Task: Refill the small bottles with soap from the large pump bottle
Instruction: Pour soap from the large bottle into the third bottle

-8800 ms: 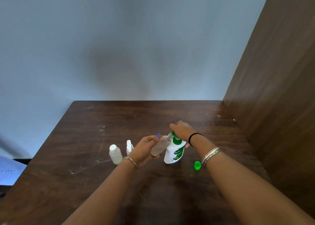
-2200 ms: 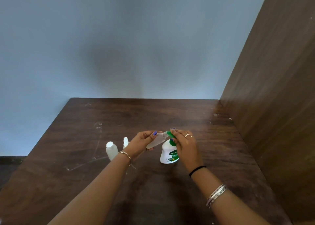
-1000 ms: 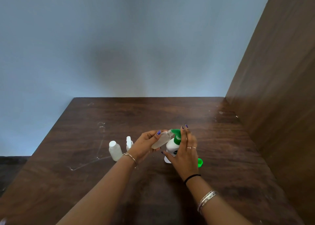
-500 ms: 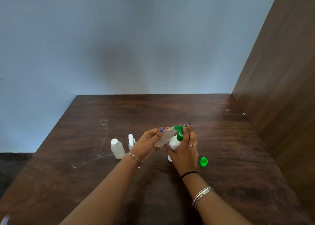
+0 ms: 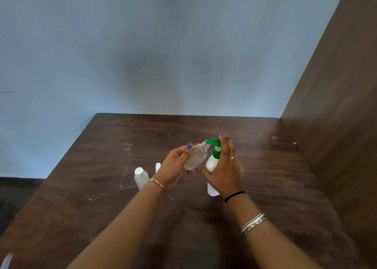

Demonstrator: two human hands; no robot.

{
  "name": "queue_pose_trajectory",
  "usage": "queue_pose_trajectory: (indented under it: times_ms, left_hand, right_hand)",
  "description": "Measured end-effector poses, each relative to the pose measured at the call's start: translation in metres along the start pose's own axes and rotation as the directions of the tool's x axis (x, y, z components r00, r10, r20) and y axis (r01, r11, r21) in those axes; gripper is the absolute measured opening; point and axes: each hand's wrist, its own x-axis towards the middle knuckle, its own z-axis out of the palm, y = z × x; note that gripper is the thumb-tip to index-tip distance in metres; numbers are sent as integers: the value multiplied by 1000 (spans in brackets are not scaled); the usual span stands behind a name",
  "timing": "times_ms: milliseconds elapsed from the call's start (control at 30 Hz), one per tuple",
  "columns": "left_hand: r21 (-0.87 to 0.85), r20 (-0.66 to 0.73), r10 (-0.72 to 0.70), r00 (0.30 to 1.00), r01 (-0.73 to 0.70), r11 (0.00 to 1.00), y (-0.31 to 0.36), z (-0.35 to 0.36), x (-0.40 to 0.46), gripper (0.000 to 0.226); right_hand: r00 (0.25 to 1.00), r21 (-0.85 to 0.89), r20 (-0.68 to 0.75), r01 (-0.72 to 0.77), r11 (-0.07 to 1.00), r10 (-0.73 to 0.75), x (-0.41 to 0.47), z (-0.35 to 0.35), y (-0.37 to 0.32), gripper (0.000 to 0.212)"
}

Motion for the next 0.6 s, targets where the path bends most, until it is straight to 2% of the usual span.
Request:
queue_pose_trajectory:
  times_ms: [167,300,433,600]
  left_hand:
    - [-22,-28,0,1000,-1,1000,3,2,1,52]
    - [-26,-26,-3,1000,2,1000,8,5,1,50]
    - [-20,-27,-1,1000,0,1000,15,8,1,42]
    - [-3,-35,-5,999,5,1000,13,7,3,45]
  right_hand:
    - [1000,-56,12,13,998,-12,7,-10,-2,88]
    - [999,-54,39,22,998,-20,12,-17,-5,100]
    - [997,-74,58,61,995,-57,20,-23,-6,97]
    - [996,-81,58,71,994,-66,23,-23,-2,95]
